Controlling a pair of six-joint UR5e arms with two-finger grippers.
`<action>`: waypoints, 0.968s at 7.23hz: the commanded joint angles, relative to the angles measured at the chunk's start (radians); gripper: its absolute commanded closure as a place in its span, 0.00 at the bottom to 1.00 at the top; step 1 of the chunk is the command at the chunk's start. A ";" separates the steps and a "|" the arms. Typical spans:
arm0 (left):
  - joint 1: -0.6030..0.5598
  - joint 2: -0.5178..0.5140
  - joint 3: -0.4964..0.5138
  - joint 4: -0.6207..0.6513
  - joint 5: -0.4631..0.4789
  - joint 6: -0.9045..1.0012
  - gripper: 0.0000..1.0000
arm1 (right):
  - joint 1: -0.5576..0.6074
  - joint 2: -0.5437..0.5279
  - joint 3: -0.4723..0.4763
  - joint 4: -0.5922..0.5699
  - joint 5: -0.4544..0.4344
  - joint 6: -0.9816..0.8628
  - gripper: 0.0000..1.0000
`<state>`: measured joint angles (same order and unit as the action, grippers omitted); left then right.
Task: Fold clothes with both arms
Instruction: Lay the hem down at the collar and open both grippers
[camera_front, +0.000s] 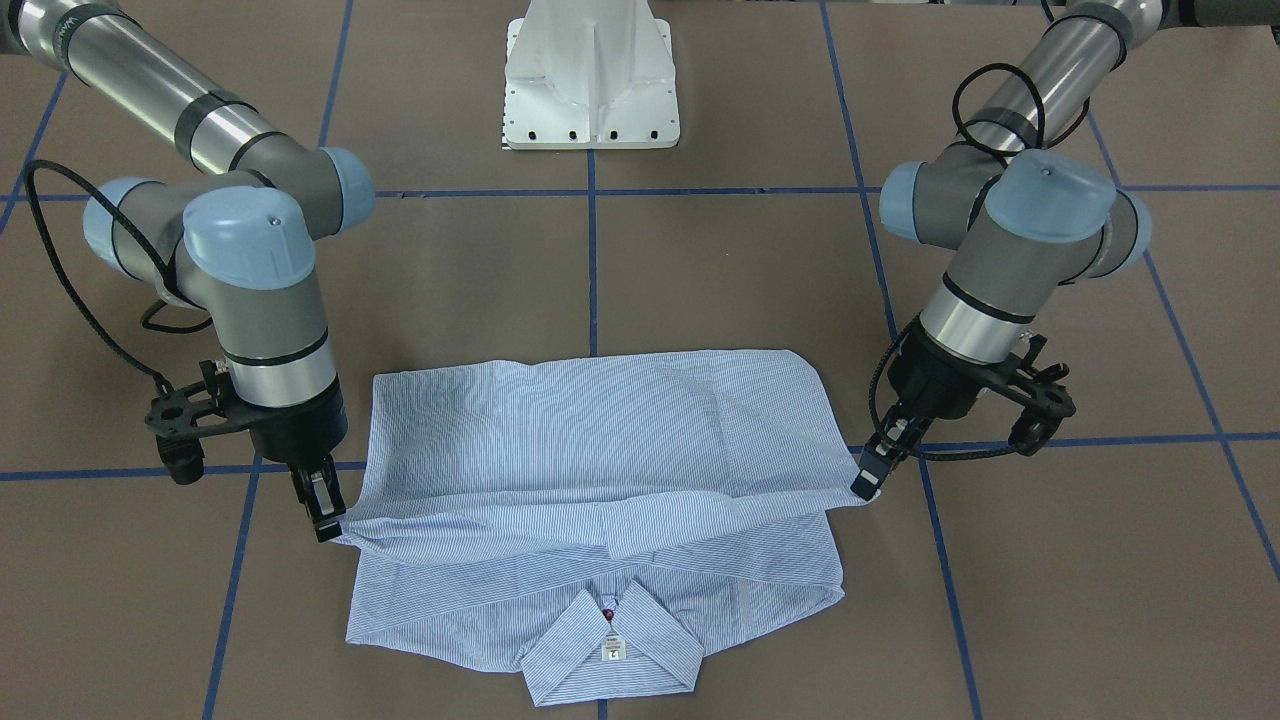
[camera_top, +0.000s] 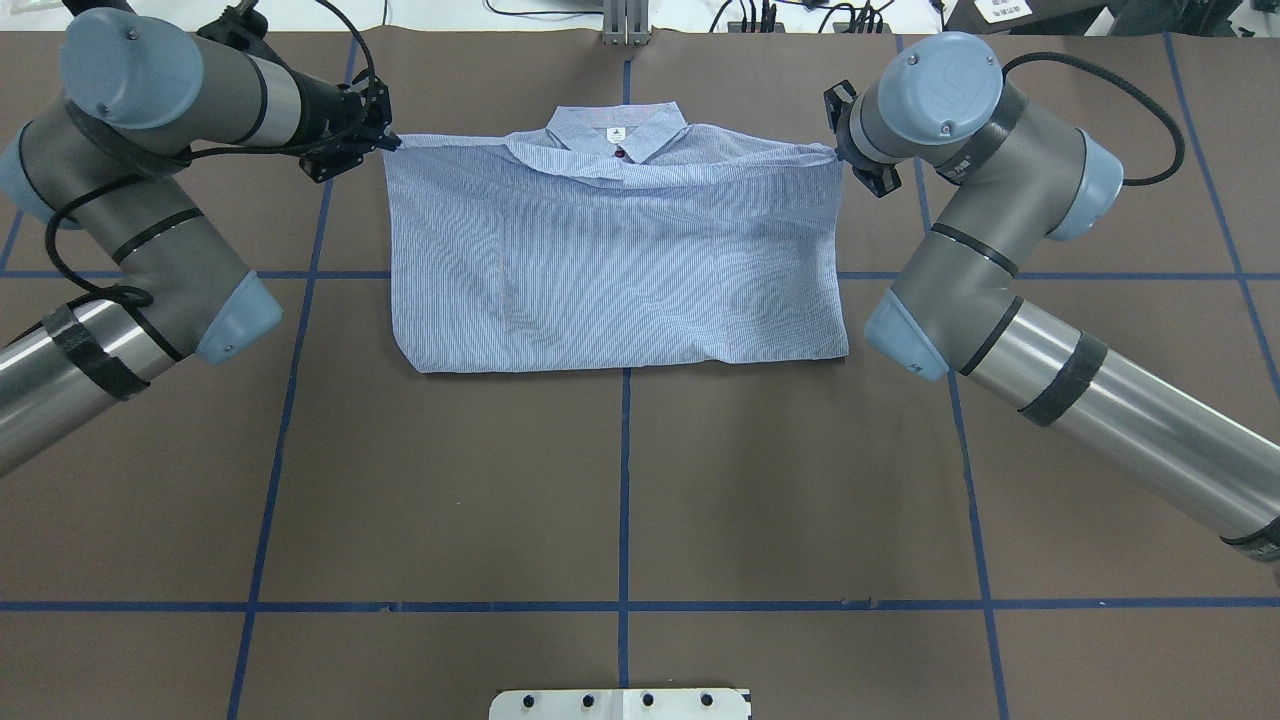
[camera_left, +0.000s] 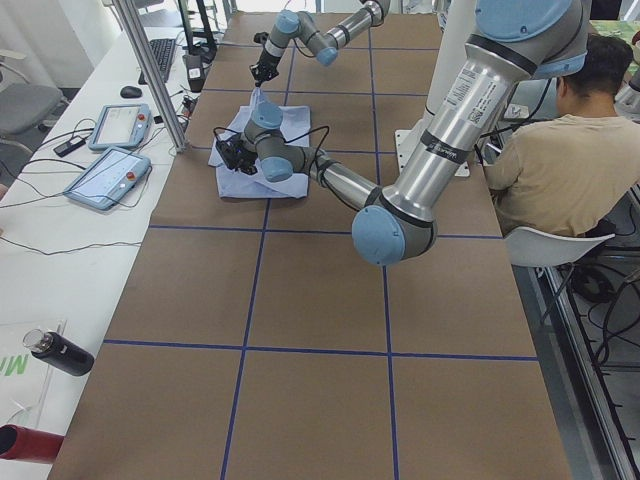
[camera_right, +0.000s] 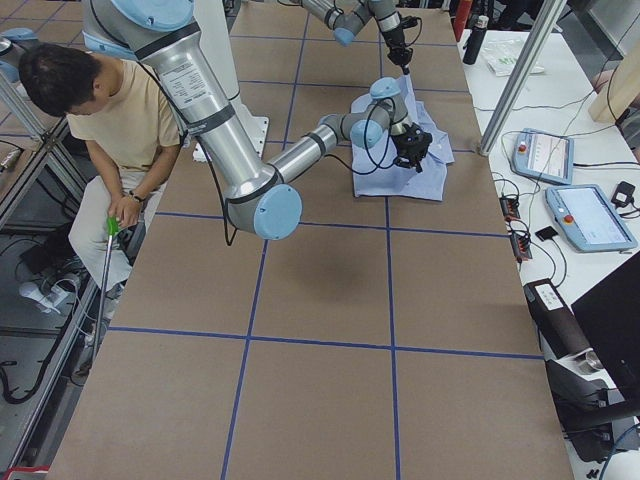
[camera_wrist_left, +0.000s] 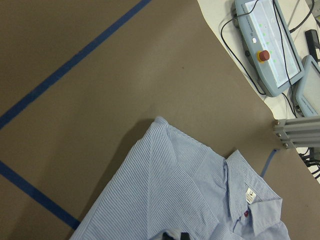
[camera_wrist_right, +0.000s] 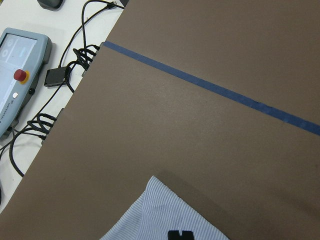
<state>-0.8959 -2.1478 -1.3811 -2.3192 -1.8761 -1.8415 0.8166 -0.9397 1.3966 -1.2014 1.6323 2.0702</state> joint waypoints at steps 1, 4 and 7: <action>0.000 -0.052 0.175 -0.128 0.003 0.001 1.00 | -0.002 0.031 -0.094 0.052 -0.005 -0.007 1.00; 0.005 -0.107 0.290 -0.187 0.061 0.001 1.00 | -0.004 0.061 -0.240 0.187 -0.021 -0.016 1.00; 0.006 -0.135 0.344 -0.215 0.061 0.001 0.95 | -0.004 0.059 -0.248 0.187 -0.032 -0.050 1.00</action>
<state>-0.8912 -2.2758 -1.0664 -2.5166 -1.8151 -1.8408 0.8140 -0.8807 1.1551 -1.0172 1.6022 2.0284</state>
